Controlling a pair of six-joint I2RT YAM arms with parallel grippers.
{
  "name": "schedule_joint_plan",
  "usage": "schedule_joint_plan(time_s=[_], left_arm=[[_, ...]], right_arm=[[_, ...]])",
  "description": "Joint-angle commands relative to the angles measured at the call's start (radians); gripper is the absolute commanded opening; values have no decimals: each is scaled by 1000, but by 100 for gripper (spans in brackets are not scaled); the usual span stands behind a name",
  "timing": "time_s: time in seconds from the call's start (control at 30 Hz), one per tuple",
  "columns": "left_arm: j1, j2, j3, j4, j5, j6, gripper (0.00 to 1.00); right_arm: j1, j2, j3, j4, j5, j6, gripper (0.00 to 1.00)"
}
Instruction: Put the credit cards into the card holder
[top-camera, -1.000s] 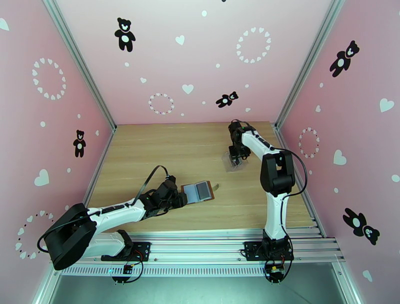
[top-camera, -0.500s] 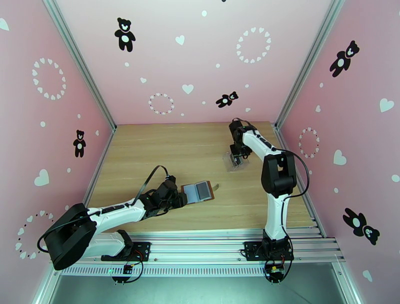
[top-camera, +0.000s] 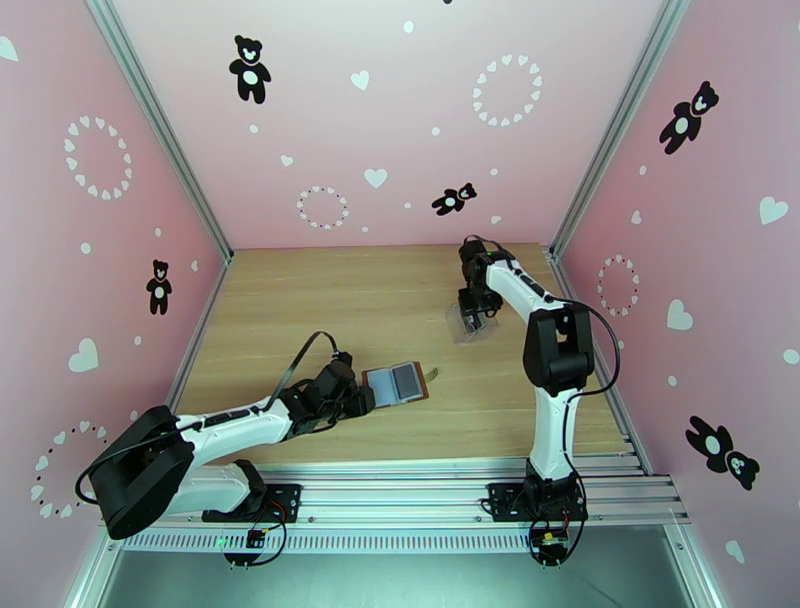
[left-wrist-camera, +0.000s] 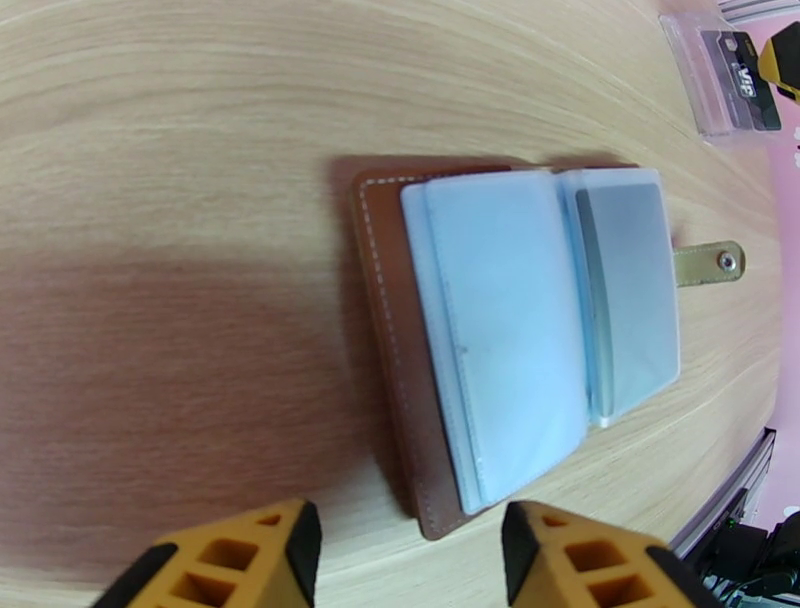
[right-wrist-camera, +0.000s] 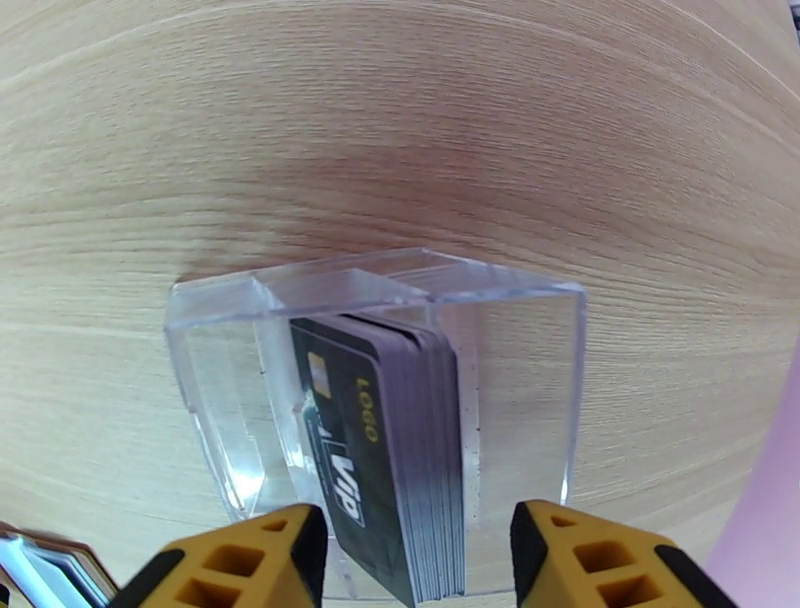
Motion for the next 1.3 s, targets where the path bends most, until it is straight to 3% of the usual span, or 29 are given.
schedule_joint_plan(time_s=[0.0, 0.17, 1.27], left_arm=[[-7, 9, 6, 5, -13, -5, 53], [-7, 7, 6, 4, -14, -5, 53], [-9, 10, 0, 9, -14, -8, 53]], right_arm=[[1, 37, 41, -41, 1, -6, 55], [1, 64, 50, -60, 72, 5, 53], [-7, 70, 59, -65, 88, 15, 44]])
